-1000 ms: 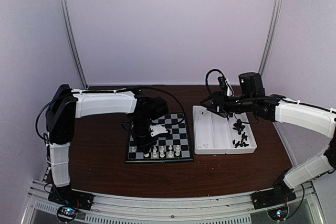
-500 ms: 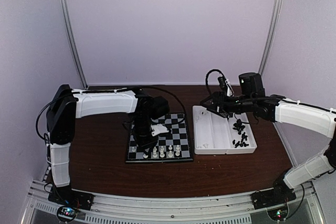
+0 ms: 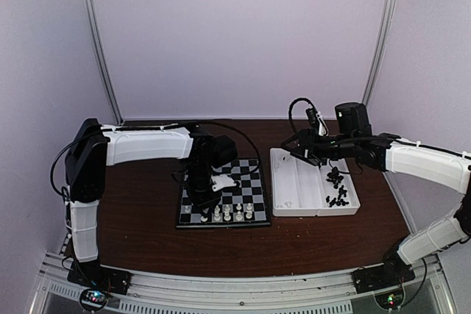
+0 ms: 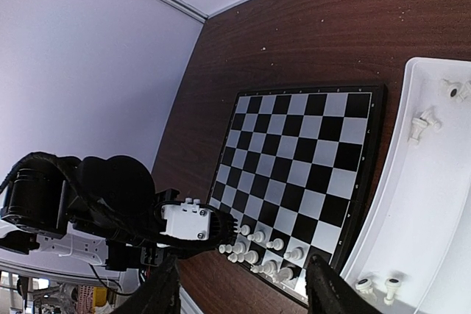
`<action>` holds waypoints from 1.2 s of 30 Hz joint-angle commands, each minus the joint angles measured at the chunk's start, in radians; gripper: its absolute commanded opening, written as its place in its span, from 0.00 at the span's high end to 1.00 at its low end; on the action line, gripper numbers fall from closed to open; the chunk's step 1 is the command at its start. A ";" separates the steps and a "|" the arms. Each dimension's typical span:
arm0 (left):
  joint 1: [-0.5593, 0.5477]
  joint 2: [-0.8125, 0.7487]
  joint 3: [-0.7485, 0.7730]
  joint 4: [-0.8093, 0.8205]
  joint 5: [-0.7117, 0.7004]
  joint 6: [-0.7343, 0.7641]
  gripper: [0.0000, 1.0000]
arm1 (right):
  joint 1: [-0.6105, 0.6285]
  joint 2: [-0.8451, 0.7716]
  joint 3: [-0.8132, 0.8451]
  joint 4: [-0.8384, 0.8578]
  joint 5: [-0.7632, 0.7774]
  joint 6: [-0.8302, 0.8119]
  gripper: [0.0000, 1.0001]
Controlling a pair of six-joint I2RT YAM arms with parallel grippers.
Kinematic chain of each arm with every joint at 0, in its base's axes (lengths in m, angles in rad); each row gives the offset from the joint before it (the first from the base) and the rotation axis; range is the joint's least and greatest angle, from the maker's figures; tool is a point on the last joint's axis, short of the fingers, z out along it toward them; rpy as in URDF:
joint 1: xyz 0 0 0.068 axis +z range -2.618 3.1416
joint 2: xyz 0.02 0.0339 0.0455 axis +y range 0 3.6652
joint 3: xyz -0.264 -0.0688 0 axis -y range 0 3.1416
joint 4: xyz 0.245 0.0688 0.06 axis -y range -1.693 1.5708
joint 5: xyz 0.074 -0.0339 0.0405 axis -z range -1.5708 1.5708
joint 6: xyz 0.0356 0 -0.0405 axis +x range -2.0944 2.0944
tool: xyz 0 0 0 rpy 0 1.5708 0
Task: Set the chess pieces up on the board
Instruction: Adjust the chess piece on the chessboard.
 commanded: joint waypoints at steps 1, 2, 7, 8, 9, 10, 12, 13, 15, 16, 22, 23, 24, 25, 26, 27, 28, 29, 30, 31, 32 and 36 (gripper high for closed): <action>-0.007 -0.013 -0.016 -0.010 -0.002 -0.010 0.72 | -0.007 -0.030 -0.011 0.031 -0.010 0.006 0.42; -0.007 -0.015 -0.018 -0.010 -0.003 -0.009 0.72 | -0.007 -0.031 -0.012 0.032 -0.011 0.006 0.42; -0.006 -0.018 -0.022 -0.007 0.005 -0.009 0.77 | -0.007 -0.028 -0.016 0.036 -0.010 0.010 0.42; -0.006 -0.018 -0.023 -0.005 0.007 -0.009 0.78 | -0.007 -0.028 -0.016 0.037 -0.010 0.010 0.42; -0.007 -0.017 -0.022 -0.006 0.006 -0.009 0.79 | -0.008 -0.028 -0.016 0.038 -0.010 0.010 0.42; -0.007 -0.018 -0.022 -0.006 0.006 -0.009 0.81 | -0.007 -0.029 -0.016 0.037 -0.010 0.010 0.42; -0.007 -0.018 -0.018 -0.005 0.007 -0.007 0.85 | -0.009 -0.028 -0.015 0.039 -0.011 0.010 0.42; -0.006 -0.019 -0.015 -0.004 0.009 -0.007 0.86 | -0.009 -0.026 -0.016 0.039 -0.010 0.010 0.42; -0.007 -0.021 -0.011 0.002 0.013 -0.006 0.90 | -0.009 -0.024 -0.016 0.044 -0.011 0.014 0.43; -0.006 -0.021 -0.010 0.005 0.016 -0.006 0.90 | -0.009 -0.025 -0.016 0.045 -0.013 0.015 0.42; -0.007 -0.021 -0.007 0.015 0.005 -0.007 0.91 | -0.009 -0.028 -0.017 0.040 -0.012 0.013 0.42; -0.006 -0.021 -0.006 0.017 0.003 -0.008 0.91 | -0.009 -0.029 -0.018 0.040 -0.012 0.013 0.42; -0.006 -0.022 -0.005 0.020 0.002 -0.007 0.91 | -0.010 -0.030 -0.019 0.040 -0.012 0.013 0.42; -0.006 -0.022 -0.004 0.023 0.003 -0.008 0.91 | -0.010 -0.030 -0.019 0.039 -0.011 0.014 0.42; -0.007 -0.021 -0.002 0.024 0.005 -0.006 0.91 | -0.010 -0.030 -0.019 0.039 -0.011 0.013 0.42; -0.006 -0.021 -0.001 0.025 0.006 -0.004 0.91 | -0.010 -0.031 -0.019 0.038 -0.011 0.013 0.42; -0.007 -0.021 0.002 0.026 0.006 -0.004 0.91 | -0.010 -0.031 -0.018 0.036 -0.011 0.013 0.42; -0.007 -0.021 0.003 0.027 0.004 -0.003 0.91 | -0.011 -0.033 -0.017 0.035 -0.011 0.013 0.42; -0.006 -0.021 0.003 0.031 0.004 0.000 0.91 | -0.010 -0.034 -0.017 0.034 -0.012 0.012 0.42; -0.006 -0.019 0.004 0.033 0.004 0.001 0.91 | -0.012 -0.036 -0.018 0.033 -0.011 0.012 0.42; -0.007 -0.019 0.005 0.033 0.003 0.002 0.91 | -0.012 -0.038 -0.020 0.032 -0.011 0.012 0.42; -0.007 -0.018 0.007 0.033 0.006 0.003 0.96 | -0.013 -0.048 -0.022 0.025 -0.008 0.010 0.42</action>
